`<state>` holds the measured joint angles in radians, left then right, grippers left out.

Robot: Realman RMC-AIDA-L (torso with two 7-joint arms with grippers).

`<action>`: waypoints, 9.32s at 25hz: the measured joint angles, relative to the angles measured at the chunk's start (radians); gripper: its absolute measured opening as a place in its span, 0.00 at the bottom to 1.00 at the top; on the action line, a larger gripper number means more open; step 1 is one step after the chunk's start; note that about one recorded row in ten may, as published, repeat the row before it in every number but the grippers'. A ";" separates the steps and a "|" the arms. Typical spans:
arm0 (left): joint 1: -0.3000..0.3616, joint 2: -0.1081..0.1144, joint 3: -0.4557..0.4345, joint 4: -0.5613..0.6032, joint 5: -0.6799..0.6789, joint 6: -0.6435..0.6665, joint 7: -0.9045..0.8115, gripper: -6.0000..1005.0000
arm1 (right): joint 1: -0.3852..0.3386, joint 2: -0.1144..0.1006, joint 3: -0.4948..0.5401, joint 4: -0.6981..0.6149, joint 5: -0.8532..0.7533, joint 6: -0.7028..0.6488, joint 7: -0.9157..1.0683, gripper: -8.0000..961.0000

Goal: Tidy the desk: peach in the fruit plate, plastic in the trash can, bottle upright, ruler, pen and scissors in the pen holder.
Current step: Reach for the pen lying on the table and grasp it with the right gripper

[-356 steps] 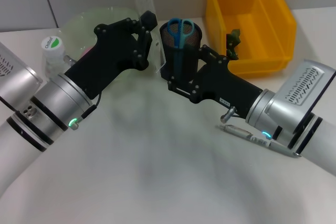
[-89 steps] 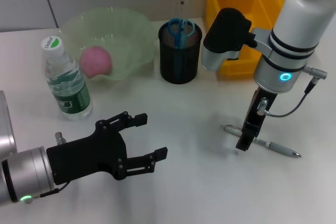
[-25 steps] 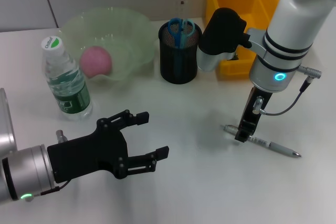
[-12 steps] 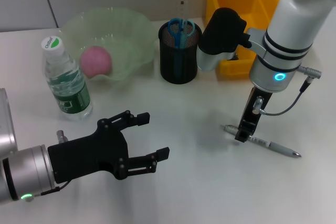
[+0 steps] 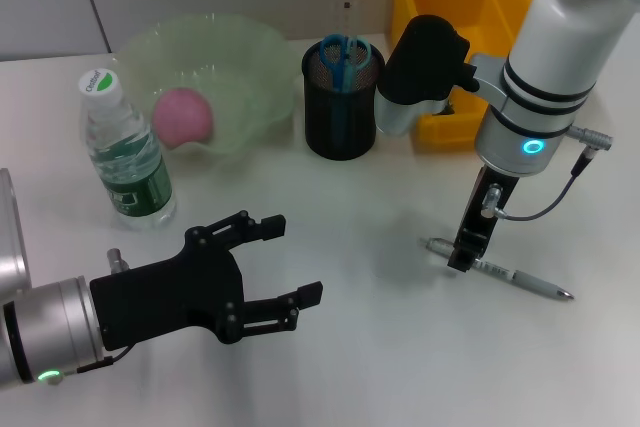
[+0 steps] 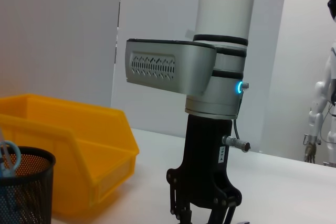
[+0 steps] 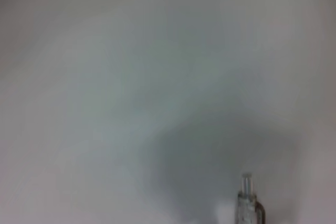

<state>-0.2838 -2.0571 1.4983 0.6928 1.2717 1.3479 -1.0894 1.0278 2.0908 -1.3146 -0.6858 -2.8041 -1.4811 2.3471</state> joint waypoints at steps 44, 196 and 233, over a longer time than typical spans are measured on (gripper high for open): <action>-0.019 0.029 -0.002 0.006 0.041 0.020 -0.027 0.87 | 0.005 0.000 0.000 0.000 0.000 -0.001 0.012 0.40; -0.023 0.045 -0.053 0.002 0.098 0.075 -0.041 0.87 | -0.095 -0.006 -0.049 -0.136 -0.009 -0.077 0.037 0.32; -0.023 0.045 -0.055 0.008 0.098 0.082 -0.041 0.86 | -0.089 -0.005 -0.078 -0.094 -0.001 -0.045 0.039 0.22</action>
<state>-0.3067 -2.0126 1.4434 0.7010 1.3698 1.4296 -1.1305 0.9390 2.0862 -1.3928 -0.7796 -2.8055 -1.5262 2.3863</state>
